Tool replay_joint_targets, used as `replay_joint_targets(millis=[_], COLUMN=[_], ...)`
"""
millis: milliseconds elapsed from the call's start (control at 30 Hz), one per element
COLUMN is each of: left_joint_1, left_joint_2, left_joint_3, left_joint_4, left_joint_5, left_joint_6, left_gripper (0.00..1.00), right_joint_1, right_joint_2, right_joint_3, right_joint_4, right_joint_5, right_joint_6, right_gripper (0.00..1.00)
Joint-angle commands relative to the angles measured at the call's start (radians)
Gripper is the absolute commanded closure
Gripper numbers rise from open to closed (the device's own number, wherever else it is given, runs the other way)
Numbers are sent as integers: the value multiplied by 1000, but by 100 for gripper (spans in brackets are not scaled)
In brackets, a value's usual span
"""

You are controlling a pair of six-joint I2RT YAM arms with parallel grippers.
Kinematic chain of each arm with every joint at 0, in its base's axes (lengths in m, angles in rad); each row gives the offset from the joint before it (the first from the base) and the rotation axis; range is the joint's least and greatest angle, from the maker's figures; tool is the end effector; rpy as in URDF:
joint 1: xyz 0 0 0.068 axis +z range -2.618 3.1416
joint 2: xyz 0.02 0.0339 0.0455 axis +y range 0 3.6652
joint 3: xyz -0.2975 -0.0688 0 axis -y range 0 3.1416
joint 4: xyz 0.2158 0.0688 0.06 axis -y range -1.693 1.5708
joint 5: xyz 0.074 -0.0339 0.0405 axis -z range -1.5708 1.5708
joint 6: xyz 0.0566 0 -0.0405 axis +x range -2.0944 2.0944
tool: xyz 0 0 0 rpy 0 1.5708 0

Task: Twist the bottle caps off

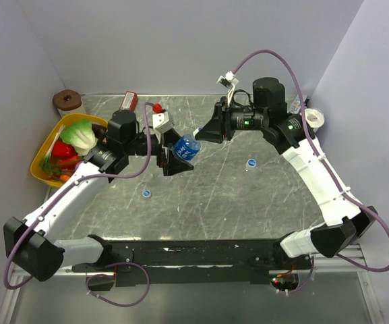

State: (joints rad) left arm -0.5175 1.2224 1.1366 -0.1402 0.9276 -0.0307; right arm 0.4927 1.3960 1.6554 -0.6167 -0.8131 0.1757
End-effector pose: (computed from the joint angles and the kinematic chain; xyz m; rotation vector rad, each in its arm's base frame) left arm 0.1895 -0.1600 0.4102 1.0897 1.5188 -1.2105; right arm 0.2160 0.1626 0.4803 -0.8693 1.8048 1.2176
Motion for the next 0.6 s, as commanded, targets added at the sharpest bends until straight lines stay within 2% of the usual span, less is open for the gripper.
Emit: replay_joint_targets(millis=[0,200,300,433,500,567], left_joint_1=[-32,-46,-47,-47,-46,-46], left_joint_2=[32,71,51,40,42,43], left_joint_3=[37,71,57,46,52,55], left_joint_4=[-33,-107,-79,-68,-78,-81], left_joint_5=[57,28,11,-30,-50,-58], left_joint_6=[20,83,74,64,64,64], left_gripper=[4,11,19,39,41,48], right_joint_1=[6,6,6,6,4,6], right_joint_2=[-43,-42,-37,-40,-43,-49], right_joint_3=[-14,-14,-16,-28,-28,-31], right_joint_4=[101,109,91,87,80,74], right_joint_5=[-26,-24,0,15,17,23], right_joint_6=[21,24,8,-1,-13,-18], right_gripper=[100,100,100,100,100,100])
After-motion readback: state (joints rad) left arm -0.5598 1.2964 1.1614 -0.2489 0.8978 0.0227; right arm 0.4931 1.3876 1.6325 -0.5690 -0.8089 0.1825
